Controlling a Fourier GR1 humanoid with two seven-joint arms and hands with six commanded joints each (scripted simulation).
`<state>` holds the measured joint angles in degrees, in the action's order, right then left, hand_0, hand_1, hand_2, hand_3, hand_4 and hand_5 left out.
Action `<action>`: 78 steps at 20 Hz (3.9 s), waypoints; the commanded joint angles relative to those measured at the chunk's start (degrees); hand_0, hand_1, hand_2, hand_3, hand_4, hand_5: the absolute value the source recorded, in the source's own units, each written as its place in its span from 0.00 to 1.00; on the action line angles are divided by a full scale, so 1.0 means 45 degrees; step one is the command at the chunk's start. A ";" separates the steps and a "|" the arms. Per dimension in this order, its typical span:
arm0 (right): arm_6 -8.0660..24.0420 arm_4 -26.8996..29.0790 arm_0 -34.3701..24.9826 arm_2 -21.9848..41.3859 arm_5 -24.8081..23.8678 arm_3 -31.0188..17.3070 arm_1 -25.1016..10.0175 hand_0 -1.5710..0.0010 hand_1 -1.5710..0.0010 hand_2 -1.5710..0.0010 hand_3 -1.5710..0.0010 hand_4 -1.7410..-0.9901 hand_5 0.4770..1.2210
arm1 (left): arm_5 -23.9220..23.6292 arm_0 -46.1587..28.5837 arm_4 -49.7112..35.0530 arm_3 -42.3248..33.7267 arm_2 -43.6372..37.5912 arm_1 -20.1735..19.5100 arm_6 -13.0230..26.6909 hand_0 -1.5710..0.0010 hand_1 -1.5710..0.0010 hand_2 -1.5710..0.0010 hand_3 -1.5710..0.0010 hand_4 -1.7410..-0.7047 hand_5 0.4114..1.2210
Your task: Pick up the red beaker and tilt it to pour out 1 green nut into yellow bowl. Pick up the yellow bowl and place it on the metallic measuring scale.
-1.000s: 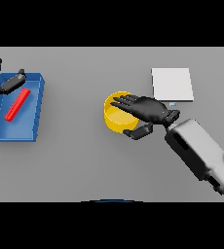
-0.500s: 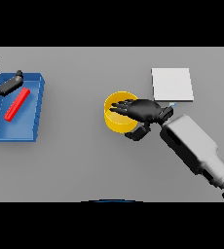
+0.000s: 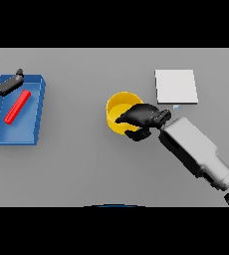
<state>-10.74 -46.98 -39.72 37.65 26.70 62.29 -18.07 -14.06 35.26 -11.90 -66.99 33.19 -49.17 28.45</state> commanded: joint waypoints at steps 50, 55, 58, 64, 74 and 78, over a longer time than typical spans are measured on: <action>0.0035 0.1512 -0.2788 -0.2189 -0.1738 -0.4835 -0.2981 0.00 0.00 0.00 0.12 0.02 1.00 | -0.0251 -0.0314 -0.0065 -0.1302 -0.0035 -0.0750 0.1278 1.00 1.00 1.00 1.00 0.90 0.42; 0.0247 0.1506 -0.3101 -0.2051 -0.2318 -0.6272 -0.2345 0.00 0.05 0.00 0.05 0.02 1.00 | -0.0234 -0.0176 0.0019 -0.1110 -0.0008 -0.0686 0.1309 1.00 1.00 1.00 1.00 0.91 0.39; -0.0006 0.1538 -0.3134 -0.1985 -0.2639 -0.6772 -0.2287 0.00 0.07 0.00 0.05 0.02 1.00 | -0.0278 -0.0259 0.0054 -0.1121 0.0041 -0.0642 0.1263 1.00 1.00 1.00 1.00 0.90 0.40; -0.0095 0.1845 -0.3673 -0.2151 -0.2287 -0.7817 -0.2013 0.22 0.31 0.28 0.48 0.26 0.77 | -0.0095 -0.0045 0.0000 -0.0707 0.0013 -0.0453 0.1206 1.00 1.00 1.00 1.00 0.90 0.41; -0.0778 0.1580 -0.3979 -0.1867 -0.1841 -0.8507 -0.1879 0.92 0.93 0.84 0.72 0.53 0.36 | -0.0007 0.0293 0.0112 -0.0337 0.0061 -0.0209 0.1116 1.00 1.00 1.00 1.00 0.90 0.40; -0.0944 0.1388 -0.4226 -0.1758 -0.1863 -0.8886 -0.1817 0.97 0.97 0.93 0.78 0.58 0.34 | -0.0044 0.0097 0.0022 -0.0399 0.0021 -0.0253 0.1070 1.00 1.00 1.00 1.00 0.89 0.40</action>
